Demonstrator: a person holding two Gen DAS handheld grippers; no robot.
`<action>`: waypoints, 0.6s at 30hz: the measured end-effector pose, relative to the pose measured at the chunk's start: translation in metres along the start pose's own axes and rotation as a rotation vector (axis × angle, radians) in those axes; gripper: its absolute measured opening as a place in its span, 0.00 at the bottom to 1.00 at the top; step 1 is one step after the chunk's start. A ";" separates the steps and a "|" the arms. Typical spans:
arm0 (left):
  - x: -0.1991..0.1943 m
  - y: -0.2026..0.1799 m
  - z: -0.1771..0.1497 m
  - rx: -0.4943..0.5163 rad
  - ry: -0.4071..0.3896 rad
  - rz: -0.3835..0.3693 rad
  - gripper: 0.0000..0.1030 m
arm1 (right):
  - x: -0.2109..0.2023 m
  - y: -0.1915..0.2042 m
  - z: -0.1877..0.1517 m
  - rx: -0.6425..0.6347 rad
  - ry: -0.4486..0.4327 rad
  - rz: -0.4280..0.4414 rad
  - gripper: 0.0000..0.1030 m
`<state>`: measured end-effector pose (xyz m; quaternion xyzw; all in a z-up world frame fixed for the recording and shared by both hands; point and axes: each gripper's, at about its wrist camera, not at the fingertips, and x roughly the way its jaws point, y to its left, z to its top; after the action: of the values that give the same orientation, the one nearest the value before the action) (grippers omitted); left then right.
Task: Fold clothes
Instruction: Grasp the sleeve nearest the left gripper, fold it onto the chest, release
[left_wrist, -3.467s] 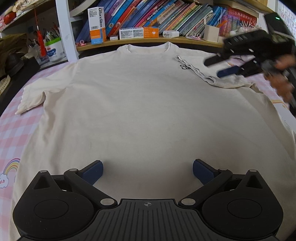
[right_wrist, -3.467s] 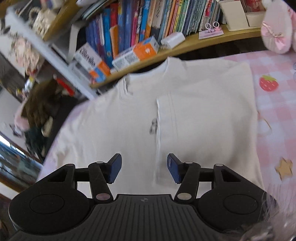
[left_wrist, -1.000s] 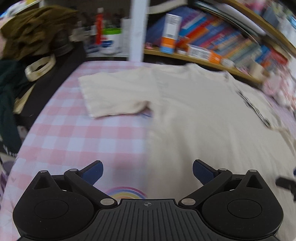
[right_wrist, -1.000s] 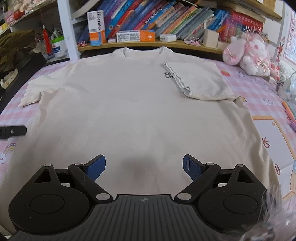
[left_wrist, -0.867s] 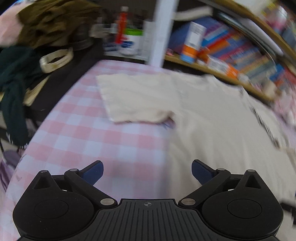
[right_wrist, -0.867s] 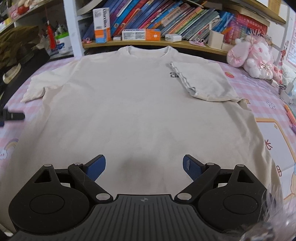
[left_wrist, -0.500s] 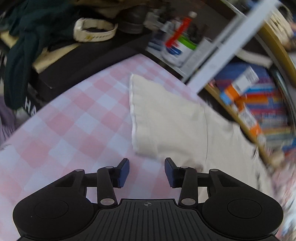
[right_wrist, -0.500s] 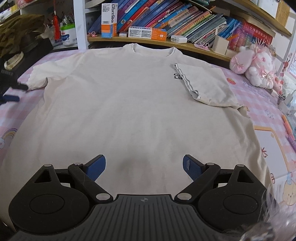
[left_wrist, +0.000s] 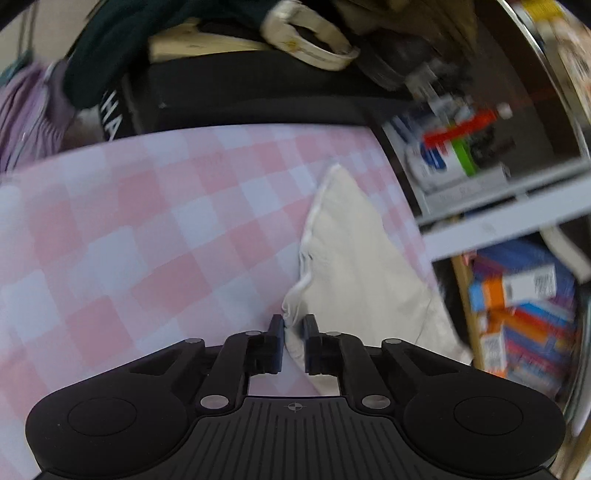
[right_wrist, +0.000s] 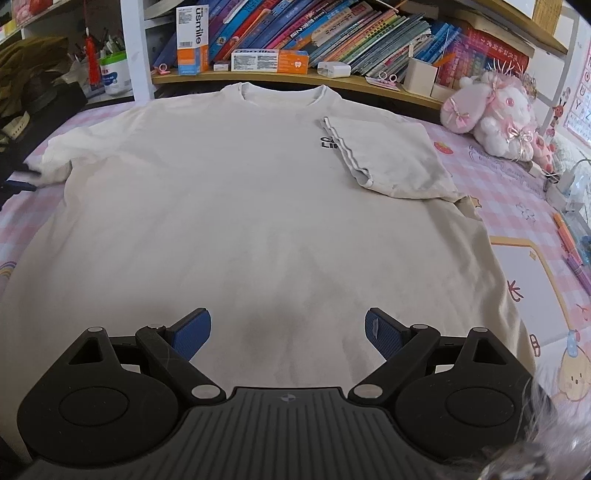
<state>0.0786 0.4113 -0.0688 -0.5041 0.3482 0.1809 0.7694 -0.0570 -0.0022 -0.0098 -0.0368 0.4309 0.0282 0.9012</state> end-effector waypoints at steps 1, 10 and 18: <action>-0.001 -0.004 0.000 0.009 -0.018 0.004 0.03 | 0.001 -0.002 0.000 0.001 0.001 0.006 0.88; -0.004 -0.156 -0.108 0.916 0.030 -0.213 0.04 | 0.014 -0.039 0.001 0.098 0.018 0.018 0.88; 0.017 -0.147 -0.202 1.455 0.174 -0.105 0.53 | 0.021 -0.052 -0.003 0.125 0.048 0.032 0.88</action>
<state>0.1118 0.1649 -0.0357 0.1054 0.4153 -0.1738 0.8867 -0.0416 -0.0542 -0.0259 0.0258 0.4537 0.0147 0.8907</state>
